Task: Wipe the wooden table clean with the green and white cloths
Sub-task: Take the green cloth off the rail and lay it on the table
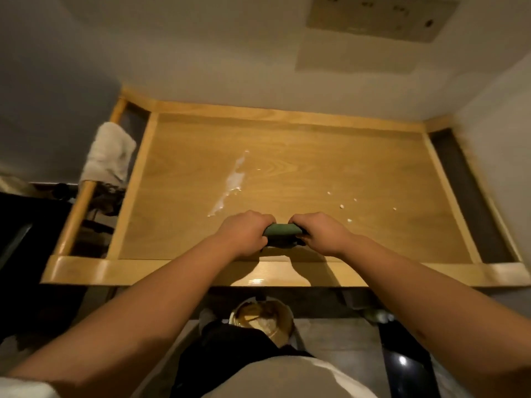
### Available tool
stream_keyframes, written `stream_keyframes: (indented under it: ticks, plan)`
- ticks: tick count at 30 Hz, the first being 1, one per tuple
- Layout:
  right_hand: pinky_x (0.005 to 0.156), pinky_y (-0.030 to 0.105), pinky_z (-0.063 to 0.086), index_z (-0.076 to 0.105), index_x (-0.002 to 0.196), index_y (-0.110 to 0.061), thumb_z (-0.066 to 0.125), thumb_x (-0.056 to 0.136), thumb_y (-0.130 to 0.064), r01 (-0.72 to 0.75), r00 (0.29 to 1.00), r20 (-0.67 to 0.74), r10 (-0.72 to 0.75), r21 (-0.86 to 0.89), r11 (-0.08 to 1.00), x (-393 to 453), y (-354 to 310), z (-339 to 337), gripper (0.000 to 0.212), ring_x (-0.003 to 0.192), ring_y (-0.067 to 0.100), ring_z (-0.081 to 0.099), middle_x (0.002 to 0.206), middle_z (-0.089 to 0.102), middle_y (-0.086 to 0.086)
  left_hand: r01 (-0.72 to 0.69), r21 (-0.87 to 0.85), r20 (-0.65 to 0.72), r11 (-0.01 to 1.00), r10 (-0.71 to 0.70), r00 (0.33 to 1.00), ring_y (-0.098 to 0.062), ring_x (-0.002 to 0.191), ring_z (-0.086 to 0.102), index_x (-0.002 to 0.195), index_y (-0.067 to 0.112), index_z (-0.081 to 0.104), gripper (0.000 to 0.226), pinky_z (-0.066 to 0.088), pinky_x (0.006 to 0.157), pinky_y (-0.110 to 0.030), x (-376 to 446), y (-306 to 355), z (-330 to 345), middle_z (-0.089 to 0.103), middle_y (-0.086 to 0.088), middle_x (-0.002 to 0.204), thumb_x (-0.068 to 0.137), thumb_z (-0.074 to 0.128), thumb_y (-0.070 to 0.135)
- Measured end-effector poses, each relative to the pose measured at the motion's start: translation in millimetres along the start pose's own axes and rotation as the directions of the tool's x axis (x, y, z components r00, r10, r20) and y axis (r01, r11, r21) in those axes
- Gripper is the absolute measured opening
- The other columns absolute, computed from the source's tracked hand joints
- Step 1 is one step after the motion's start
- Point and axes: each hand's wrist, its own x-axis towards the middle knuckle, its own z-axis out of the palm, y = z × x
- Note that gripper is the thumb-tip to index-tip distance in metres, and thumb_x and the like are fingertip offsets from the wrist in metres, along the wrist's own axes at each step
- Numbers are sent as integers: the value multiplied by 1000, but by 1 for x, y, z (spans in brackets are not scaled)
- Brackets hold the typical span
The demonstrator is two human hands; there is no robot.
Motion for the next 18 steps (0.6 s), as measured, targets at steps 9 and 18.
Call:
stream_keyframes:
  ticks: [9, 18]
  plan:
    - [86, 43, 53, 42, 141, -29, 53, 94, -14, -101, 994, -40, 97, -98, 990, -55, 64, 48, 50, 117, 30, 56, 140, 52, 3, -35, 266, -16, 963, 40, 999, -24, 111, 60, 142, 24, 43, 51, 54, 82, -41, 31, 64, 70, 59, -3, 132, 93, 58, 22]
    - [111, 48, 33, 3, 157, -25, 45, 102, -33, 164, 979, 177, -102, -385, 908, -74, 83, 96, 70, 150, 30, 14, 167, -2, 6, 53, 231, 110, 971, -81, 991, -34, 154, 6, 159, 12, -5, 87, 23, 121, -45, -11, 78, 144, -9, -15, 168, 99, 53, 37]
